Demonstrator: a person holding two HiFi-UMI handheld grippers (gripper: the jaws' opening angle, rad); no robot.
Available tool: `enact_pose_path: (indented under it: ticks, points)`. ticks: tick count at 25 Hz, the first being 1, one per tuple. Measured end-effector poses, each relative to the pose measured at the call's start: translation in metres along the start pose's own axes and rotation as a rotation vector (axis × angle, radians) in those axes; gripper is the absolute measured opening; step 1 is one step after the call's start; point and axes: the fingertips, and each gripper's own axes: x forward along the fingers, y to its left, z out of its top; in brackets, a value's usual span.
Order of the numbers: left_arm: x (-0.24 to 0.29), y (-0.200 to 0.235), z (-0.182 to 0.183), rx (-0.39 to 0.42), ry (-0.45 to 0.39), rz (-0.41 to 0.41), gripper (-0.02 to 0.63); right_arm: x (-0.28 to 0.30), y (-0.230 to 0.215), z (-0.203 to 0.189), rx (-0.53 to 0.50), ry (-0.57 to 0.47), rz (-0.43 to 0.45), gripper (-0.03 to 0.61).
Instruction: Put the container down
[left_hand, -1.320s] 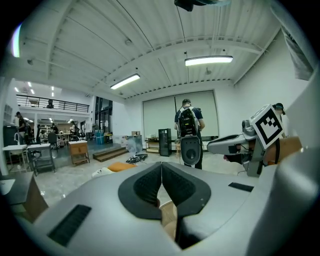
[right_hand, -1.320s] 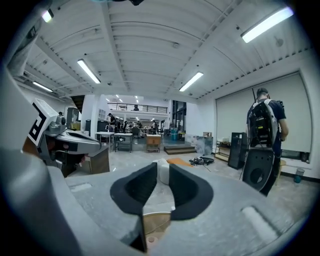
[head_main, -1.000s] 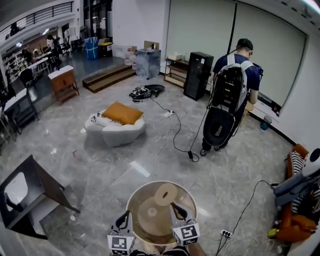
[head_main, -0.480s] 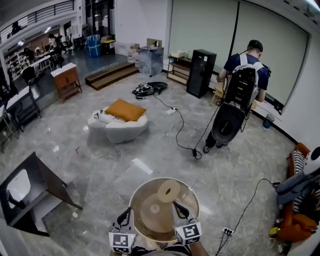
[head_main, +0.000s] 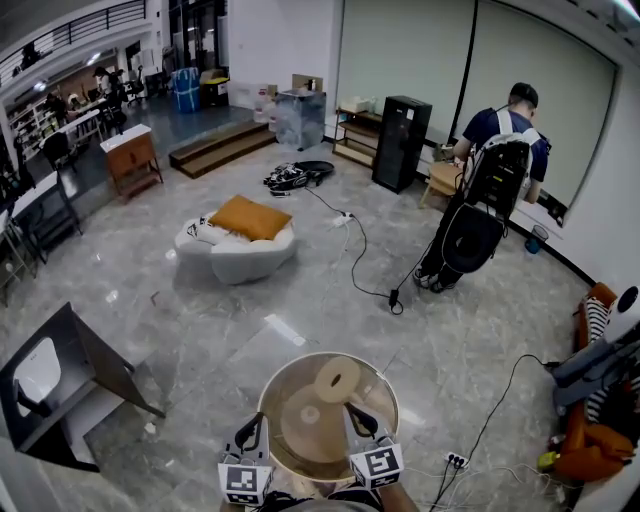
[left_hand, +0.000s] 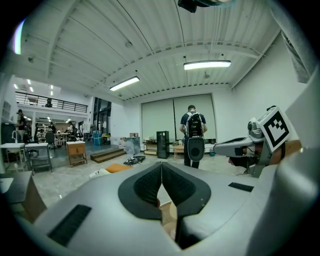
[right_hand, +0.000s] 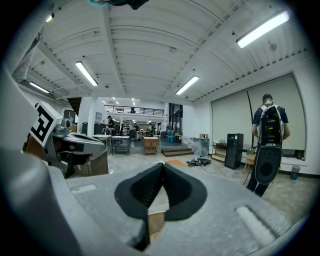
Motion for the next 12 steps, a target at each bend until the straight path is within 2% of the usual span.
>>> enact_pose_path:
  ticks: [12]
  points:
    - [-0.0046, -0.0022, -0.0006, 0.013, 0.005, -0.010, 0.020, -0.0022, 0.0011, 0.0007, 0.000, -0.011, -0.003, 0.000]
